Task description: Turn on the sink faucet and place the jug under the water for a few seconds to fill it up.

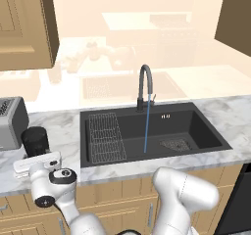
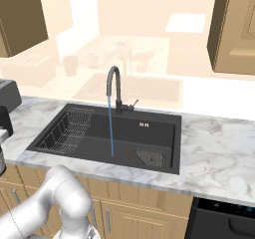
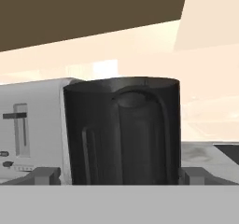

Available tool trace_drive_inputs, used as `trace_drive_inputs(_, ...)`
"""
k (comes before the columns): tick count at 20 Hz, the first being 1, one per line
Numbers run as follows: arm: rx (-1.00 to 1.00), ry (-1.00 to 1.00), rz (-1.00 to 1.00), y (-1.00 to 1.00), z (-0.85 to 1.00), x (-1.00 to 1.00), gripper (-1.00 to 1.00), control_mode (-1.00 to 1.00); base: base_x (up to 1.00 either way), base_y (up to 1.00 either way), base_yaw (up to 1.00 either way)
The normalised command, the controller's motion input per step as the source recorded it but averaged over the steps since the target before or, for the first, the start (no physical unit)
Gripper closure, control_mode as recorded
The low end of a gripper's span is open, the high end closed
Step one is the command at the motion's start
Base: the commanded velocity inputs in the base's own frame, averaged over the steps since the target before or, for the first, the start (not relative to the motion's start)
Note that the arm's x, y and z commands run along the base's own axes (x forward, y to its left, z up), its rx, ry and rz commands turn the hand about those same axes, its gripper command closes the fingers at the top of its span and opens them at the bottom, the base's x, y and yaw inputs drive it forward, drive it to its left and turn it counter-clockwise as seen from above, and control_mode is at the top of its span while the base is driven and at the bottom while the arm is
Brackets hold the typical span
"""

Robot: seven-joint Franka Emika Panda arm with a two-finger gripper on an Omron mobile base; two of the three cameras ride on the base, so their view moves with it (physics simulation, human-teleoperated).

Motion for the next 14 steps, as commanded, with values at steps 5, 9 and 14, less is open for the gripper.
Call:
trace_drive_inputs(5,0.00,0.03,0.03,0.17,-0.11,0.17,-1.00,-1.00,0.00,0.00,0.00)
trace_drive_inputs(9,0.00,0.03,0.02,0.08,-0.10,0.17,-1.00,-1.00,0.00,0.00,0.00)
trace_drive_inputs(14,0.00,0.02,0.00,0.00,-0.08,0.02,1.00,-1.00,0.00,0.00,0.00)
